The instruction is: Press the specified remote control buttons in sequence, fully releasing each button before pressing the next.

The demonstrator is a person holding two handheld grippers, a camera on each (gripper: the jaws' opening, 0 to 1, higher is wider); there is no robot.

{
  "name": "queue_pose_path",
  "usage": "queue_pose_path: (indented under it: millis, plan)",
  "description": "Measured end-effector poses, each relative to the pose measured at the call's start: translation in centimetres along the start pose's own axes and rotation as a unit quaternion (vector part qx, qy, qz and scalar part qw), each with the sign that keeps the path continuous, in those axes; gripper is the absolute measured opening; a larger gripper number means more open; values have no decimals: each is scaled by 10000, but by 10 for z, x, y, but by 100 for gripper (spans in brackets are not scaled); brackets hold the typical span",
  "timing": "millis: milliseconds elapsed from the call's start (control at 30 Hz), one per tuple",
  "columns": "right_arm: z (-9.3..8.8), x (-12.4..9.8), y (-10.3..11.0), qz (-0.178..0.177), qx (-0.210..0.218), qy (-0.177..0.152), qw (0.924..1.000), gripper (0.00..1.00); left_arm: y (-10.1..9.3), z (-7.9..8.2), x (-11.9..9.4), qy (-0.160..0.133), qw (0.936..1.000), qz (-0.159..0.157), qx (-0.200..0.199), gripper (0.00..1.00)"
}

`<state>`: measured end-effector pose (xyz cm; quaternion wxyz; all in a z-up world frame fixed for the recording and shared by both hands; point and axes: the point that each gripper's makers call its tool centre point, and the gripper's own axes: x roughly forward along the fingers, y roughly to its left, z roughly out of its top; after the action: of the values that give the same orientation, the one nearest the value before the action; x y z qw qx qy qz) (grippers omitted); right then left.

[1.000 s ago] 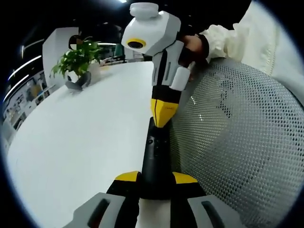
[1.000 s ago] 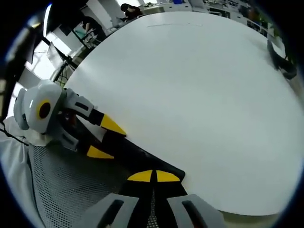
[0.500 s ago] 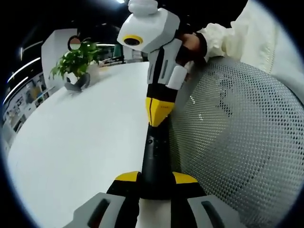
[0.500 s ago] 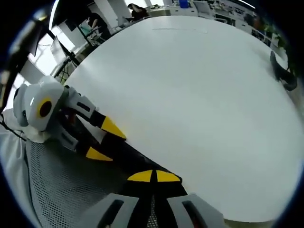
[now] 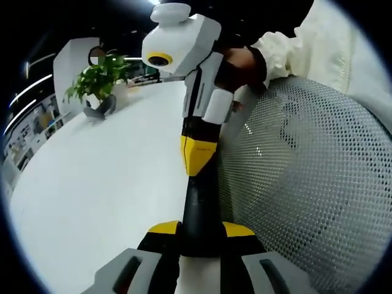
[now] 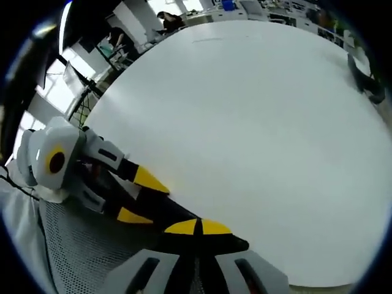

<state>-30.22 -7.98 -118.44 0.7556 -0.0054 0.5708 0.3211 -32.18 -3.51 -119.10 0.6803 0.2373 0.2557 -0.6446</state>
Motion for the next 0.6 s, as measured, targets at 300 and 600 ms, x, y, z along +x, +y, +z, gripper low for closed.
queue_pose_path:
  millis: [300,600]
  plan:
    - [-6,-4,-6,-182,118,128,9997,0,0,0,0,7,10000,-7,4,25]
    - [-7,-3,-5,-364,-229,33,9991,0,0,0,1,31,10000,-8,50,25]
